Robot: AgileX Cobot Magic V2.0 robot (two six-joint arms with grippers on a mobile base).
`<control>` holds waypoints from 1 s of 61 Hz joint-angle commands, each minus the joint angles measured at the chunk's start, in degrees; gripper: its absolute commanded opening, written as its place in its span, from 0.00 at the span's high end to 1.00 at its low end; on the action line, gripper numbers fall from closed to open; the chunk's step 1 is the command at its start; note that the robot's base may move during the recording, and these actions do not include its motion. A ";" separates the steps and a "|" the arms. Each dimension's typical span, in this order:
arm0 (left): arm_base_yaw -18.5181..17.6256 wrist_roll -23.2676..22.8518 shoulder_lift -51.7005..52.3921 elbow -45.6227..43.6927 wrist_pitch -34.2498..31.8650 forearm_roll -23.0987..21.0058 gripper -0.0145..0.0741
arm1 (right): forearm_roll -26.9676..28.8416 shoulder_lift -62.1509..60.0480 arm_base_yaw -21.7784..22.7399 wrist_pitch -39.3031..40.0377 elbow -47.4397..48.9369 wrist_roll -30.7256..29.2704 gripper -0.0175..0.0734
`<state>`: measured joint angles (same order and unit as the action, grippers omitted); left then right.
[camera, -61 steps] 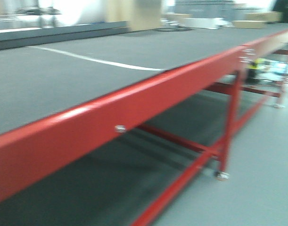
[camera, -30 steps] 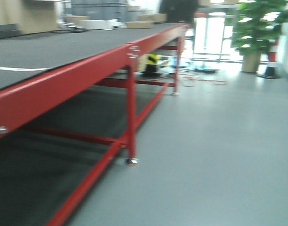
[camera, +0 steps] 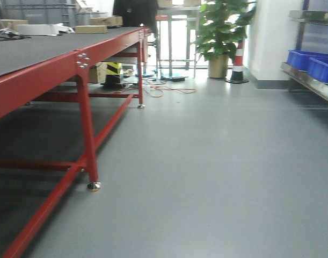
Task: Place cylindrical capacitor in blue bin on shelf
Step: 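Drive the base away from the table toward the steel shelf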
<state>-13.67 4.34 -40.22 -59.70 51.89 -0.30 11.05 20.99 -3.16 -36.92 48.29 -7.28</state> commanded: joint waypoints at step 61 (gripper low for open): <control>-0.40 -0.03 0.42 -0.39 -0.80 -0.19 0.96 | -0.15 -0.24 -0.21 1.32 0.42 -0.06 0.99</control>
<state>-13.67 4.34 -40.06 -59.70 51.89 0.00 11.05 20.99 -3.16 -36.92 48.31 -7.28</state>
